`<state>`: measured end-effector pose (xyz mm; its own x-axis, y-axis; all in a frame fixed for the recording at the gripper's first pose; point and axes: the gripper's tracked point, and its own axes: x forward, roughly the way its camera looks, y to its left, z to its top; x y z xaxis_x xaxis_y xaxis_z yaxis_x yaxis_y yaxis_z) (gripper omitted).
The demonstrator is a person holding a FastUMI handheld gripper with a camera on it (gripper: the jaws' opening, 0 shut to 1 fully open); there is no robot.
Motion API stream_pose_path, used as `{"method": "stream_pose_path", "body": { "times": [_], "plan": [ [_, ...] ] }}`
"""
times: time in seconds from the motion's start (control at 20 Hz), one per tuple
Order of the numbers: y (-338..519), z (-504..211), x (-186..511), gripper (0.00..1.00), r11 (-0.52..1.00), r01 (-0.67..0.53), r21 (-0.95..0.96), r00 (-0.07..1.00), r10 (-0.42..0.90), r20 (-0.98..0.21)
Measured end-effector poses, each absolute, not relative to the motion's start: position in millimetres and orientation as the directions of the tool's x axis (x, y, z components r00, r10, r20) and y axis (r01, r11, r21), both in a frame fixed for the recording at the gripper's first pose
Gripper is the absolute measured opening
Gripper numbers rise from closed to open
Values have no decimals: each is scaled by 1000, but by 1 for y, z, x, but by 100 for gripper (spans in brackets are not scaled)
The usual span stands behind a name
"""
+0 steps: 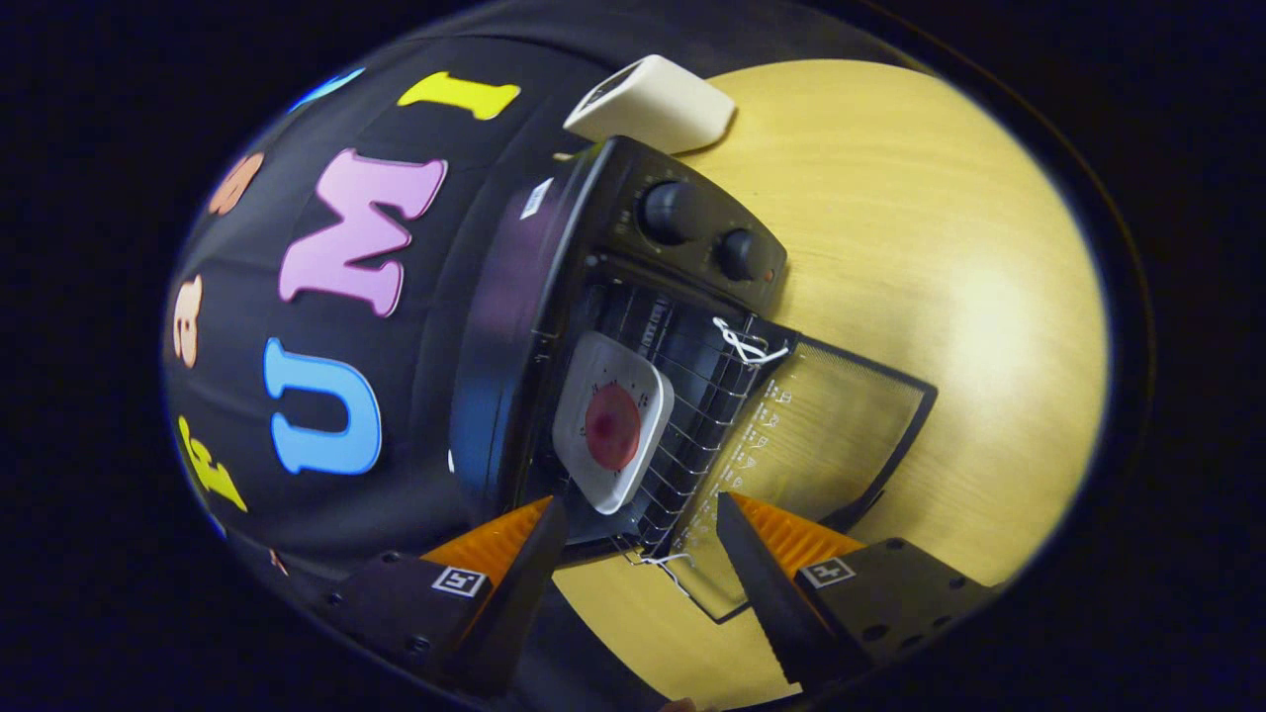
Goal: Open the toaster oven, put the food inside, and close the toaster oven door.
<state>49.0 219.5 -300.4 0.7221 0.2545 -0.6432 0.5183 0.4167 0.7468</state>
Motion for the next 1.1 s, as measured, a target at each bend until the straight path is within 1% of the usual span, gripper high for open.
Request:
{"method": "stream_pose_path", "body": {
  "times": [0.1,0.2,0.25,0.4,0.55,0.7,0.95,1.1],
  "plan": [
    [219,-298,28,98,594,425,683,692,273,-668],
    [219,-301,1,98,761,297,577,654,278,-704],
    [223,-306,-14,98,820,227,525,622,292,-726],
    [234,-325,-52,99,908,72,412,554,307,-774],
    [244,-353,-76,99,944,-20,329,483,298,-824],
    [240,-387,-84,99,966,-62,250,439,251,-862],
    [246,-420,-72,99,979,-36,203,413,199,-889],
    [248,-433,-61,99,984,4,180,405,163,-900]
  ]
}}
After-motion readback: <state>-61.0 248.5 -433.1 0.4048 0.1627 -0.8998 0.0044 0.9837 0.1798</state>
